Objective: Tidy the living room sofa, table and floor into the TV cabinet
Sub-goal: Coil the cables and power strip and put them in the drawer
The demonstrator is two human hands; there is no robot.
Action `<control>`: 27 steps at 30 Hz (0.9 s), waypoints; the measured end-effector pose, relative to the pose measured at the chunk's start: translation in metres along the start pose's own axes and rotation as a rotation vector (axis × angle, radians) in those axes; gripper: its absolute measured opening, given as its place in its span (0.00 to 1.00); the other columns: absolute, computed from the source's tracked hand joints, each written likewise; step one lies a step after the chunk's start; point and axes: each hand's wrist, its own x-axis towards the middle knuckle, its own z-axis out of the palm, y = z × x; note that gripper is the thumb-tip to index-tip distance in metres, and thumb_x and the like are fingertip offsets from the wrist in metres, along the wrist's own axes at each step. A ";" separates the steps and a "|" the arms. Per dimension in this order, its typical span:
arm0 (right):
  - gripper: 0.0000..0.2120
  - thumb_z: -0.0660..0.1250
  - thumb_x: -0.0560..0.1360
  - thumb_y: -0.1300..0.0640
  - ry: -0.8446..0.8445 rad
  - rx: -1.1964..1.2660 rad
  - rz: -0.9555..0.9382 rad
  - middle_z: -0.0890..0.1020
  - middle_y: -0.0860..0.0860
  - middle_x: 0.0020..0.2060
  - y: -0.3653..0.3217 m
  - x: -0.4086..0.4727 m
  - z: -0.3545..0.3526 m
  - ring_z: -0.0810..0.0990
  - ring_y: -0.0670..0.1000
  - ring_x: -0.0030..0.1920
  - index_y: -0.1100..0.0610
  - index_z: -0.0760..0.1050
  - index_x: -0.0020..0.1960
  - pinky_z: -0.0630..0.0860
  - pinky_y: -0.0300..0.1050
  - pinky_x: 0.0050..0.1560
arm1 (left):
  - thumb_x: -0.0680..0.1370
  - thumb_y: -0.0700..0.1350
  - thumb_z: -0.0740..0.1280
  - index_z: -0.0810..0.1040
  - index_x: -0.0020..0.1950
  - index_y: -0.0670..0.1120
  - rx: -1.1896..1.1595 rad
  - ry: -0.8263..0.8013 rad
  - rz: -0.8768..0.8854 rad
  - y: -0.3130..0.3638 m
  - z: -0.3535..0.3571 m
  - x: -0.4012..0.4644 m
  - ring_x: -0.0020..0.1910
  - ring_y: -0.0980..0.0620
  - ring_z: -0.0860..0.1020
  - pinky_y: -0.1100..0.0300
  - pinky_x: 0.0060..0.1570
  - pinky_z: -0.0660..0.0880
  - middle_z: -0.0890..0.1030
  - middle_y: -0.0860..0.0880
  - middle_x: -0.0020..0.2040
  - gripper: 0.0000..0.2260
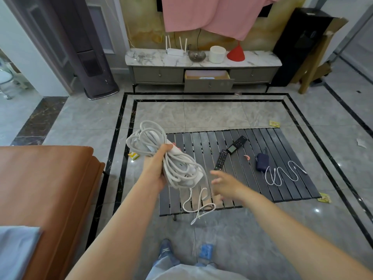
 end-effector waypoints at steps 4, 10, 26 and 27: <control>0.29 0.73 0.71 0.59 -0.114 0.020 -0.104 0.79 0.53 0.58 0.015 -0.001 0.035 0.82 0.54 0.57 0.34 0.70 0.64 0.79 0.54 0.60 | 0.68 0.42 0.74 0.74 0.66 0.35 0.029 -0.046 0.001 0.006 0.007 -0.006 0.43 0.43 0.83 0.54 0.38 0.81 0.82 0.38 0.51 0.27; 0.11 0.62 0.79 0.69 -0.104 0.439 0.065 0.77 0.61 0.50 0.022 0.011 0.045 0.83 0.56 0.42 0.57 0.74 0.57 0.76 0.49 0.47 | 0.71 0.44 0.71 0.76 0.62 0.37 0.099 -0.199 -0.070 0.016 0.009 -0.014 0.36 0.48 0.82 0.57 0.36 0.80 0.83 0.44 0.41 0.21; 0.28 0.61 0.78 0.73 -0.276 0.648 -0.194 0.83 0.59 0.59 -0.068 -0.043 -0.051 0.81 0.54 0.50 0.52 0.68 0.73 0.83 0.43 0.49 | 0.70 0.39 0.74 0.79 0.53 0.40 0.661 -0.300 -0.301 0.018 -0.006 -0.018 0.33 0.47 0.80 0.56 0.37 0.79 0.81 0.43 0.37 0.13; 0.27 0.61 0.78 0.72 -0.250 0.724 -0.229 0.83 0.59 0.59 -0.073 -0.045 -0.051 0.82 0.52 0.47 0.52 0.69 0.72 0.83 0.42 0.49 | 0.67 0.41 0.76 0.79 0.56 0.40 0.668 -0.315 -0.307 0.016 -0.005 -0.018 0.35 0.46 0.80 0.54 0.40 0.79 0.82 0.42 0.40 0.19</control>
